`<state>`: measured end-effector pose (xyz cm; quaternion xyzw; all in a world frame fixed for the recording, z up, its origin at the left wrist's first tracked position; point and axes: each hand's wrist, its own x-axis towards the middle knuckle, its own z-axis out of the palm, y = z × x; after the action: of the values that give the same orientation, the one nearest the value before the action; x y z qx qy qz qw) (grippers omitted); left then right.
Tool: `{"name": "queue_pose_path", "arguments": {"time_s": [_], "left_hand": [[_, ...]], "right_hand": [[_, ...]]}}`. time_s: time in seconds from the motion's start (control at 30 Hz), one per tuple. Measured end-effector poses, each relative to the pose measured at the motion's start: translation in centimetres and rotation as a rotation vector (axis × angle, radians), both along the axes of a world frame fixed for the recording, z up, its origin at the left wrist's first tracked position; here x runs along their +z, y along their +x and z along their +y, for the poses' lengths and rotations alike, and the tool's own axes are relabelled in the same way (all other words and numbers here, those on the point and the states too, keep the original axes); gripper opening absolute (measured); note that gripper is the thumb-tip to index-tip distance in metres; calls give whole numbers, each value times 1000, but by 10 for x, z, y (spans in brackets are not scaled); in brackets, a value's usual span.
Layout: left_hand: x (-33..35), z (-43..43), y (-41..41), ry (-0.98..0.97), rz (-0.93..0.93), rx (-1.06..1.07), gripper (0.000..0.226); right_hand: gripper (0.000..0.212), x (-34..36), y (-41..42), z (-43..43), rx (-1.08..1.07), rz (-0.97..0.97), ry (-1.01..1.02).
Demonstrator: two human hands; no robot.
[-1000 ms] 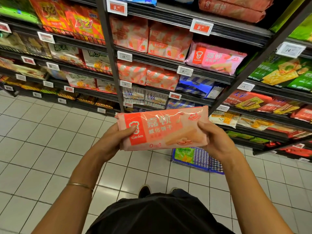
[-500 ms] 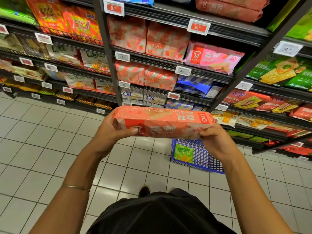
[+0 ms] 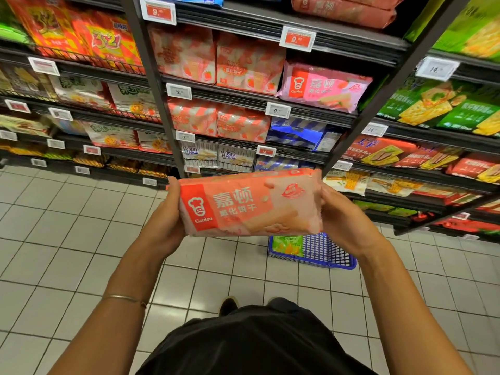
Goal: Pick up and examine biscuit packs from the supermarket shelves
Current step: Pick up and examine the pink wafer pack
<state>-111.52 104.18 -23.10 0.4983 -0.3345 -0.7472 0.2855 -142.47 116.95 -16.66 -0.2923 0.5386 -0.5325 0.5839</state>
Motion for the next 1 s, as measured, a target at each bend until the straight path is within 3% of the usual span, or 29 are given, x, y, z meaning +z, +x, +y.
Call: {"name": "queue_pose_path", "arguments": {"time_s": [0.13, 0.23, 0.37, 0.57, 0.83, 1.0], "left_hand": [[-14, 0, -12, 343, 44, -90, 85], [-21, 11, -34, 450, -44, -215, 102], [-27, 30, -48, 483, 11, -369, 105], [-23, 31, -33, 454, 241, -317, 61], [-14, 26, -30, 487, 376, -251, 72], [-12, 27, -31, 450, 440, -199, 57]], "right_hand": [[36, 9, 12, -2, 3, -52, -21], [39, 11, 27, -9, -9, -144, -25], [53, 14, 28, -16, -110, -296, -71], [58, 6, 7, -18, -228, -455, -14], [68, -5, 9, -13, -253, -509, 17], [76, -5, 9, -12, -257, -599, -8]]}}
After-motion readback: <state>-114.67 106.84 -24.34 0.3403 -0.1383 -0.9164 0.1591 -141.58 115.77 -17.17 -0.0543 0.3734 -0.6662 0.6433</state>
